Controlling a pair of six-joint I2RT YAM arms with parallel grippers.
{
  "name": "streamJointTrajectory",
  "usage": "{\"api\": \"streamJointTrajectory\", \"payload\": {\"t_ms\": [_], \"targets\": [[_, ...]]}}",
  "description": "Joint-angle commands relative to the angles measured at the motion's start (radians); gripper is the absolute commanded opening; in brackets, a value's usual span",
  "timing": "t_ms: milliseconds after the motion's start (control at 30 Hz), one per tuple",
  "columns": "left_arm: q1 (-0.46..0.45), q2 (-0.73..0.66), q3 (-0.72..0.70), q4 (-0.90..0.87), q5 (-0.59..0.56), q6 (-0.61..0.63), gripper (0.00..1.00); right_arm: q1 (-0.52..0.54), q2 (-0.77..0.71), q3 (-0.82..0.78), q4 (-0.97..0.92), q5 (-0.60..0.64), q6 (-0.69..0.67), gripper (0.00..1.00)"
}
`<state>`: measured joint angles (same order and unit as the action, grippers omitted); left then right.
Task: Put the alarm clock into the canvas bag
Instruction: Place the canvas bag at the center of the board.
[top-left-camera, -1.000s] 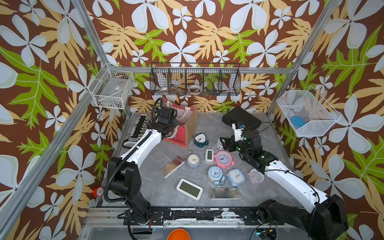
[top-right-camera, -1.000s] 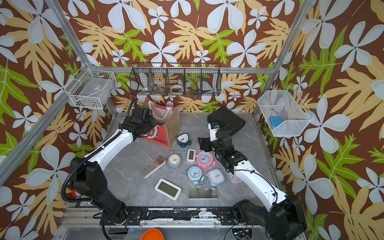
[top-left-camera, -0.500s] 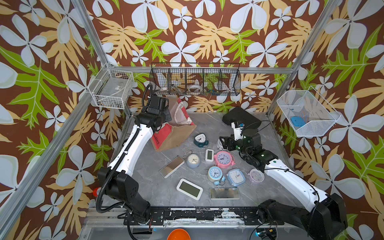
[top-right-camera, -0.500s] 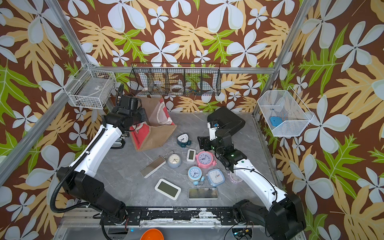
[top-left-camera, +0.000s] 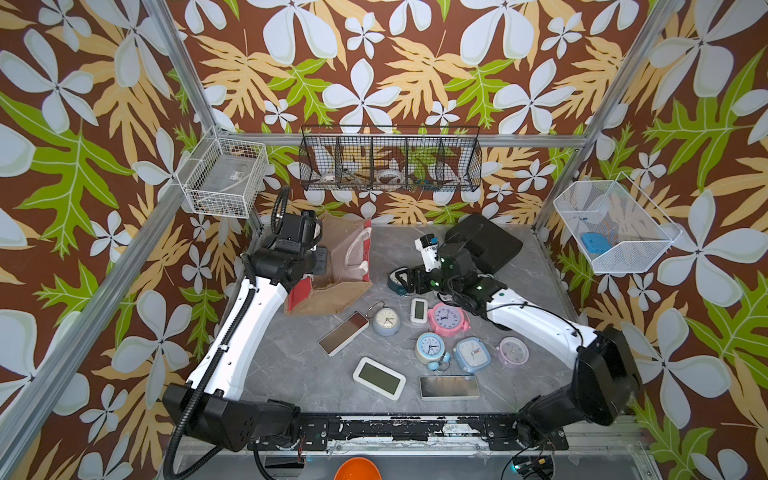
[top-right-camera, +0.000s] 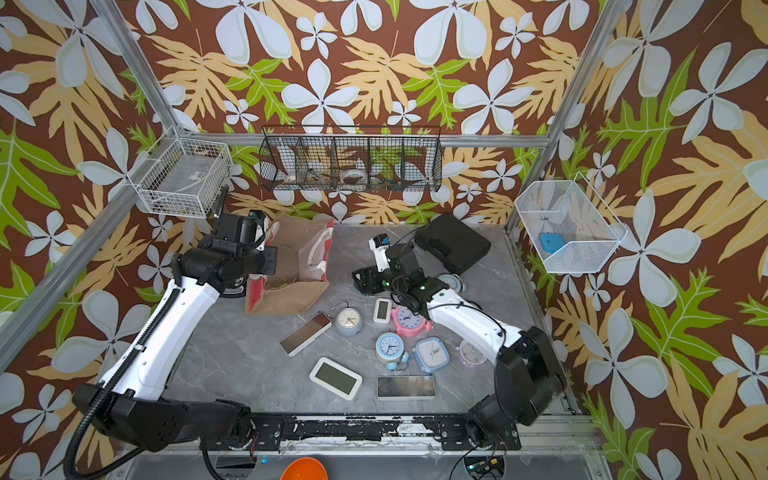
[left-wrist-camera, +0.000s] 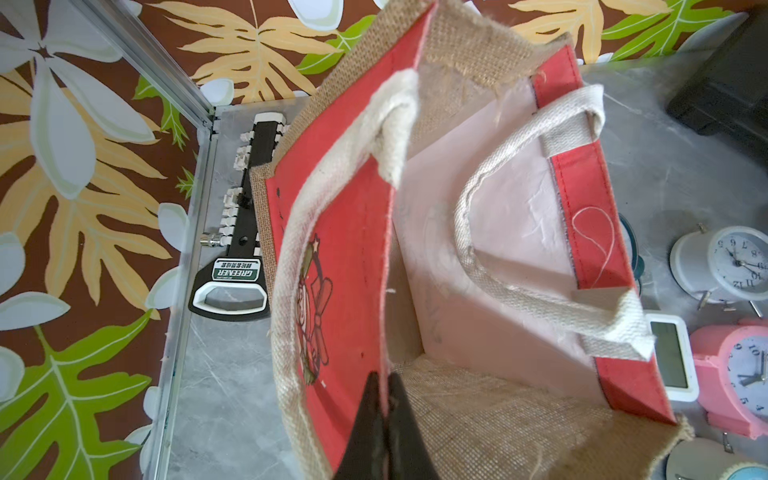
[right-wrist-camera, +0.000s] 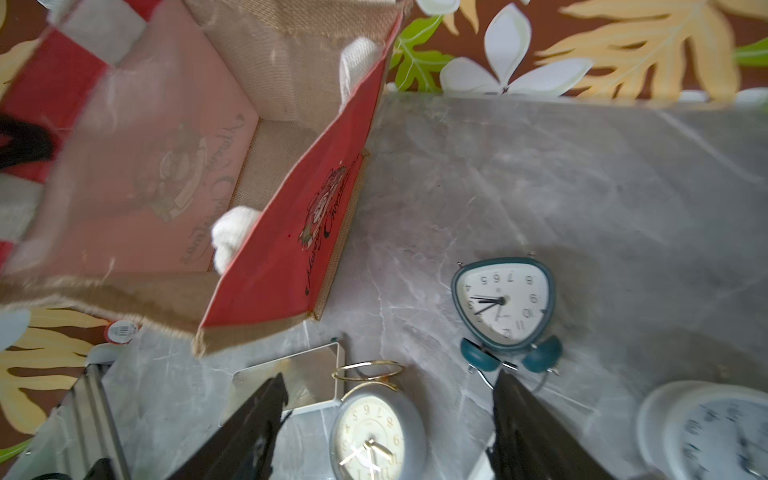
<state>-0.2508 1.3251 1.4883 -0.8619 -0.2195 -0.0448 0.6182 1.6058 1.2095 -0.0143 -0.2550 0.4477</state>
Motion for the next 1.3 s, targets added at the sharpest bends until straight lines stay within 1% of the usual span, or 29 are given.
{"api": "streamJointTrajectory", "payload": {"t_ms": [0, 67, 167, 267, 333, 400, 467, 533, 633, 667, 767, 800, 867, 933, 1067, 1267], "targets": [[0.001, -0.050, -0.027, 0.028, -0.021, 0.058, 0.00, 0.048, 0.109, 0.124, 0.045, -0.118, 0.113, 0.78], [0.002, -0.075, -0.043, 0.032, -0.024, 0.073, 0.00, 0.081, 0.177, 0.209, 0.048, -0.120, 0.138, 0.79], [0.001, -0.106, -0.066, 0.042, -0.032, 0.090, 0.00, 0.102, 0.263, 0.316, 0.062, -0.135, 0.185, 0.80], [0.001, -0.132, -0.090, 0.062, -0.023, 0.094, 0.00, 0.107, 0.330, 0.412, 0.026, -0.106, 0.198, 0.80], [0.001, -0.141, -0.098, 0.069, -0.030, 0.095, 0.00, 0.109, 0.379, 0.487, -0.048, -0.080, 0.205, 0.74], [0.002, -0.148, -0.100, 0.074, -0.045, 0.095, 0.00, 0.108, 0.396, 0.502, -0.081, -0.063, 0.213, 0.69], [0.001, -0.150, -0.096, 0.072, -0.057, 0.095, 0.00, 0.110, 0.403, 0.493, -0.075, -0.082, 0.226, 0.61], [0.002, -0.156, -0.095, 0.072, -0.068, 0.093, 0.00, 0.117, 0.414, 0.509, -0.094, -0.094, 0.228, 0.56], [0.001, -0.161, -0.088, 0.062, -0.081, 0.089, 0.00, 0.131, 0.425, 0.523, -0.110, -0.115, 0.231, 0.43], [0.001, -0.165, -0.084, 0.055, -0.090, 0.087, 0.00, 0.137, 0.428, 0.527, -0.113, -0.122, 0.235, 0.36], [0.001, -0.182, -0.073, 0.029, -0.148, 0.065, 0.00, 0.159, 0.442, 0.537, -0.108, -0.157, 0.249, 0.06], [0.001, -0.184, -0.063, 0.008, -0.172, 0.051, 0.00, 0.169, 0.449, 0.542, -0.108, -0.168, 0.253, 0.00], [0.001, -0.182, -0.034, -0.054, -0.223, 0.011, 0.00, 0.196, 0.459, 0.551, -0.116, -0.186, 0.259, 0.00], [0.002, -0.189, -0.034, -0.091, -0.236, -0.019, 0.00, 0.222, 0.452, 0.535, -0.109, -0.187, 0.270, 0.00], [0.001, -0.214, -0.102, -0.094, -0.219, -0.055, 0.00, 0.266, 0.429, 0.504, -0.117, -0.164, 0.275, 0.00], [0.001, -0.202, -0.203, -0.044, -0.166, -0.072, 0.00, 0.269, 0.380, 0.448, -0.191, -0.070, 0.225, 0.00]]}}
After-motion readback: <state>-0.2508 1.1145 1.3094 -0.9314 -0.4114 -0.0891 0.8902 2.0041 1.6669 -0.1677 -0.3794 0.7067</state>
